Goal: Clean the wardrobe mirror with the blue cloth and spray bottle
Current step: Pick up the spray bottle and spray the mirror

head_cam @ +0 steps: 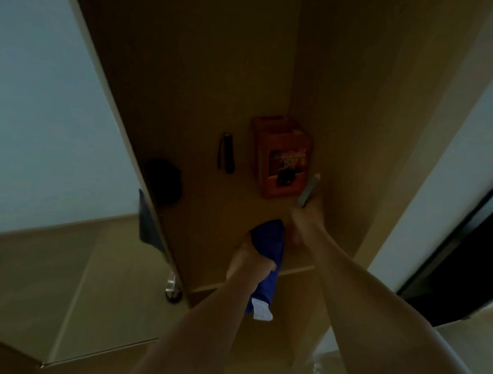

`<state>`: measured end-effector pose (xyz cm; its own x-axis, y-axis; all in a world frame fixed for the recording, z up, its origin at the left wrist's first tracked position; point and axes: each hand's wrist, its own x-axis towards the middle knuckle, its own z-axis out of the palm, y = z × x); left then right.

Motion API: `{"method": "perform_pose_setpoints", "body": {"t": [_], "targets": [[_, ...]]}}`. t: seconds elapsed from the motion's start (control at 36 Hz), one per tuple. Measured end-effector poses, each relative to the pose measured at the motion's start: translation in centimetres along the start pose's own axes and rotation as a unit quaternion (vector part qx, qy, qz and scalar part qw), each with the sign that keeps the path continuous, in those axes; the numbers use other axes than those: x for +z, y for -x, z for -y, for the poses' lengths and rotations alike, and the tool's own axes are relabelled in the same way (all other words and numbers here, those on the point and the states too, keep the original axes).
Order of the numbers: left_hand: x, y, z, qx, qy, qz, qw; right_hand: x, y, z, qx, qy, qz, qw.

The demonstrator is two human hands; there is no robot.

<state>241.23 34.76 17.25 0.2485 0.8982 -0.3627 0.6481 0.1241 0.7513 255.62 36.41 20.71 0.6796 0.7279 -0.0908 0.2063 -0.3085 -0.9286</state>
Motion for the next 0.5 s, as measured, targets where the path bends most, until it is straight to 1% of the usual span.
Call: {"method": "perform_pose_setpoints", "body": {"t": [0.11, 0.19, 0.25, 0.36, 0.5], "targets": [[-0.5, 2.7, 0.5, 0.001, 0.065, 0.012, 0.998, -0.7, 4.7, -0.6, 0.012, -0.005, -0.032, 0.999], [-1.4, 5.3, 1.8, 0.014, 0.055, 0.021, 0.998, -0.8, 8.8, -1.1, -0.005, -0.004, -0.029, 1.0], [-2.2, 7.2, 2.9, 0.024, 0.044, 0.03, 0.998, -0.9, 11.4, -1.1, -0.017, 0.016, -0.028, 0.999], [-4.6, 11.7, 5.0, 0.028, 0.074, 0.037, 0.996, -0.5, 17.3, -0.3, -0.068, 0.077, -0.035, 0.994], [-8.5, 17.6, 6.8, 0.035, 0.115, 0.034, 0.992, 1.0, 24.6, 3.5, -0.146, 0.109, -0.005, 0.983]]}}
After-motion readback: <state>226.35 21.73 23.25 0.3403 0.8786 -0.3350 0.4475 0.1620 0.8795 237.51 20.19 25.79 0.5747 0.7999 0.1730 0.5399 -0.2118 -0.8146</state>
